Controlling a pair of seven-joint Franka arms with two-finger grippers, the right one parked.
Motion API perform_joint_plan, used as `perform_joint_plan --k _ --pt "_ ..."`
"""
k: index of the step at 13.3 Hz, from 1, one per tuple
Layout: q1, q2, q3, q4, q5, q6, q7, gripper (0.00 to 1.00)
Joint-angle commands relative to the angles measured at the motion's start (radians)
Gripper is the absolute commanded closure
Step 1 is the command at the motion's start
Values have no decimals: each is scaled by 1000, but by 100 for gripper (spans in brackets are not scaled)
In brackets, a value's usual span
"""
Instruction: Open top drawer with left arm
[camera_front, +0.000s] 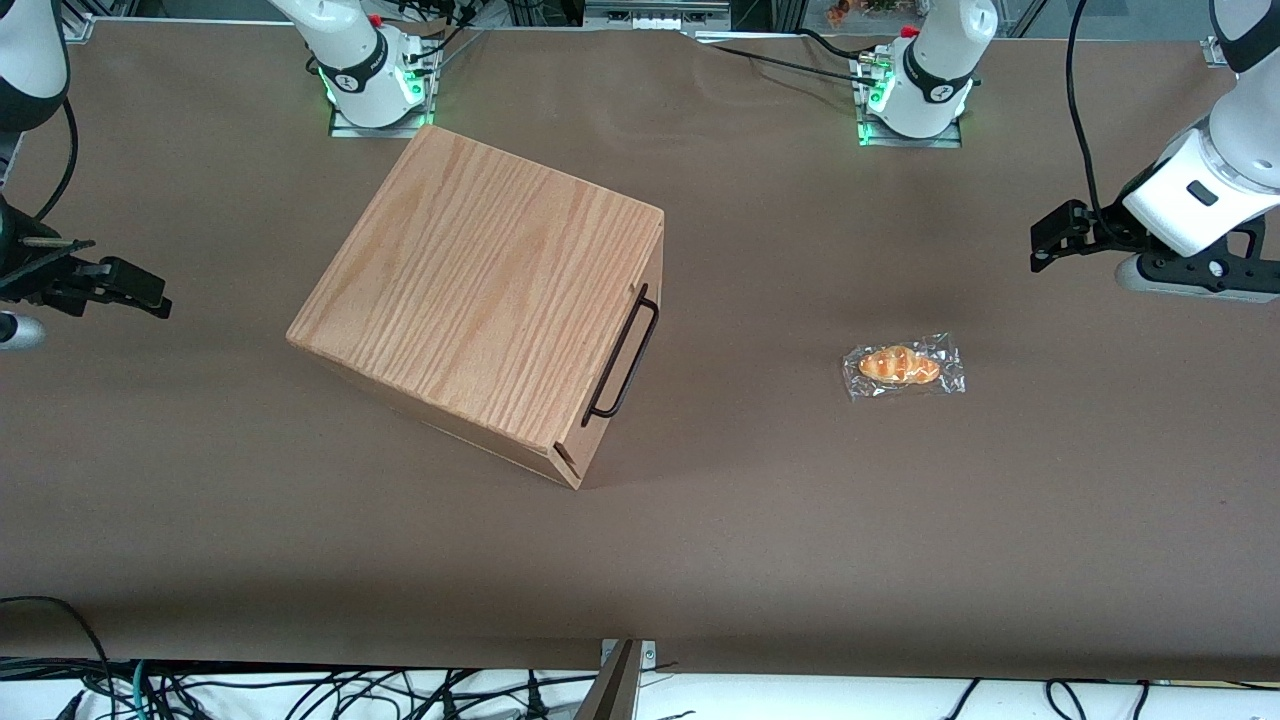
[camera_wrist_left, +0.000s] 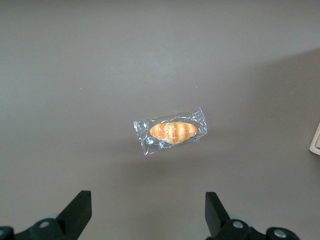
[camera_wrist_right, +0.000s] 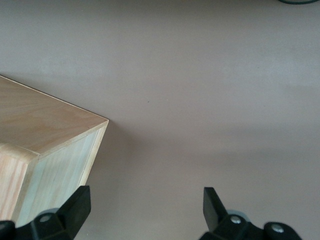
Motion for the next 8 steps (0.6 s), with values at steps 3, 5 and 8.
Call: perform_joint_plan --k 3,5,8 --pt "-24 54 -10 38 -33 -102 0 0" --pt "-46 89 -50 40 -89 -100 -11 0" --pt "-112 220 -73 128 -186 -90 -14 0"
